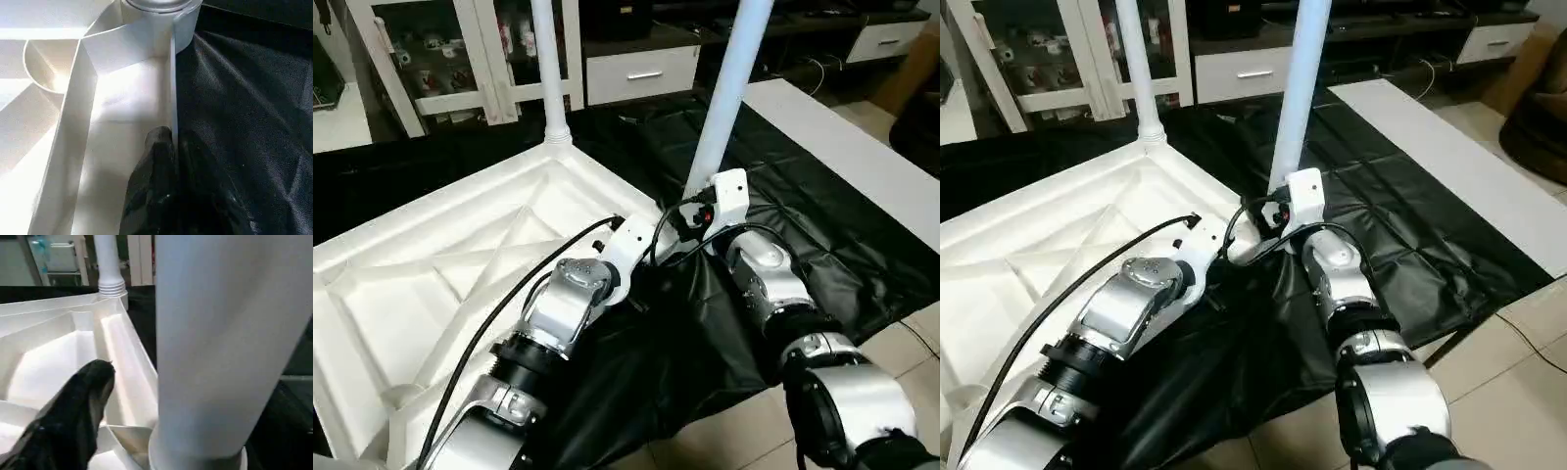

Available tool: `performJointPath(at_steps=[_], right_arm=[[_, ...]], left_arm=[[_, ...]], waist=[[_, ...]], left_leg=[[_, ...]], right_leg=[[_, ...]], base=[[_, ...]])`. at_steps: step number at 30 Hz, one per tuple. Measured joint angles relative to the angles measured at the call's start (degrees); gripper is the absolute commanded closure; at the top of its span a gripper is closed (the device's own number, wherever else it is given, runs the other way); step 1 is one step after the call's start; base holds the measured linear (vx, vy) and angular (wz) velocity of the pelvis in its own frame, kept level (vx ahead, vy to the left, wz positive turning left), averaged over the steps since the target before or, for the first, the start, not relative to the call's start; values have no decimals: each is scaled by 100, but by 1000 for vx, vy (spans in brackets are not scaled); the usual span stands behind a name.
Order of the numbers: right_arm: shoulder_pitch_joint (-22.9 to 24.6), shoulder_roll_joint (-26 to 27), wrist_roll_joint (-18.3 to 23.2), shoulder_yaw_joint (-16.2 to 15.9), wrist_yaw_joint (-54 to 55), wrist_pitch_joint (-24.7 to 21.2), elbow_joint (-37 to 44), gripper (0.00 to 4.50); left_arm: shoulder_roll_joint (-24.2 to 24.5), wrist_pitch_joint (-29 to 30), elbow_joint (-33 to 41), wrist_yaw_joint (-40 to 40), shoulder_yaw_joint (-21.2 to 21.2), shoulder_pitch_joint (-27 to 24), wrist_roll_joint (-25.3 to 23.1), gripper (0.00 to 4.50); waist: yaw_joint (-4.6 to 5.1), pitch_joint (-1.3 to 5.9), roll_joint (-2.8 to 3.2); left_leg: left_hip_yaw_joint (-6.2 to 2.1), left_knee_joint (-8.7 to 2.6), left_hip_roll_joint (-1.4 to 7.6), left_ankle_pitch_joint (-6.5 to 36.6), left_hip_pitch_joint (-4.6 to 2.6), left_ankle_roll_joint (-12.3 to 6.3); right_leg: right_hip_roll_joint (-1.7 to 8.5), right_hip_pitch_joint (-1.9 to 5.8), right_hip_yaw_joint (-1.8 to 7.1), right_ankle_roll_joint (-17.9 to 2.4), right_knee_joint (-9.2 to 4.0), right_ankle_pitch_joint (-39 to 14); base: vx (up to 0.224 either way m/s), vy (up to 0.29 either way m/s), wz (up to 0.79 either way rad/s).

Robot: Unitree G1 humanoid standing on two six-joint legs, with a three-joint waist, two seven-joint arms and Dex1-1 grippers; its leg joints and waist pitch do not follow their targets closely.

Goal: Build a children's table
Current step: Insert table leg to table base

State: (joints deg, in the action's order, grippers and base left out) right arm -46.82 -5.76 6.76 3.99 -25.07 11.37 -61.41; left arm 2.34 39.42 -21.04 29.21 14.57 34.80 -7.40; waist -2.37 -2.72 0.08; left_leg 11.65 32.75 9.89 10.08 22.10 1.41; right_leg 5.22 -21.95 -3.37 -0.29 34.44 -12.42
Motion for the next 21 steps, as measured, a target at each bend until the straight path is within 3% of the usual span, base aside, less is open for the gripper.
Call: performJointPath(at_steps=[4, 10, 21], right_arm=[[44, -40, 0, 1, -143, -19, 92, 7], [114, -178, 18, 9, -242, -98, 223, 7], [114, -231, 27, 14, -244, -125, 234, 7]], left_arm=[[63, -58, 0, 43, 40, 0, 16, 450], [171, -137, 22, 256, 129, -1, 55, 450], [273, -197, 46, 326, 202, -10, 98, 450]], waist=[[-9, -7, 11], [-104, -12, 20], [-118, -14, 24]], left_leg=[[0, 3, 0, -1, 1, -1], [0, 5, 1, -2, 2, -2], [0, 26, 3, -1, 10, -2]], right_leg=[[0, 0, -1, 0, 4, 0], [0, 0, -3, 0, 6, 0], [3, -4, -4, -1, 26, -1]], base=[[0, 0, 0], [0, 0, 0], [0, 0, 0]])
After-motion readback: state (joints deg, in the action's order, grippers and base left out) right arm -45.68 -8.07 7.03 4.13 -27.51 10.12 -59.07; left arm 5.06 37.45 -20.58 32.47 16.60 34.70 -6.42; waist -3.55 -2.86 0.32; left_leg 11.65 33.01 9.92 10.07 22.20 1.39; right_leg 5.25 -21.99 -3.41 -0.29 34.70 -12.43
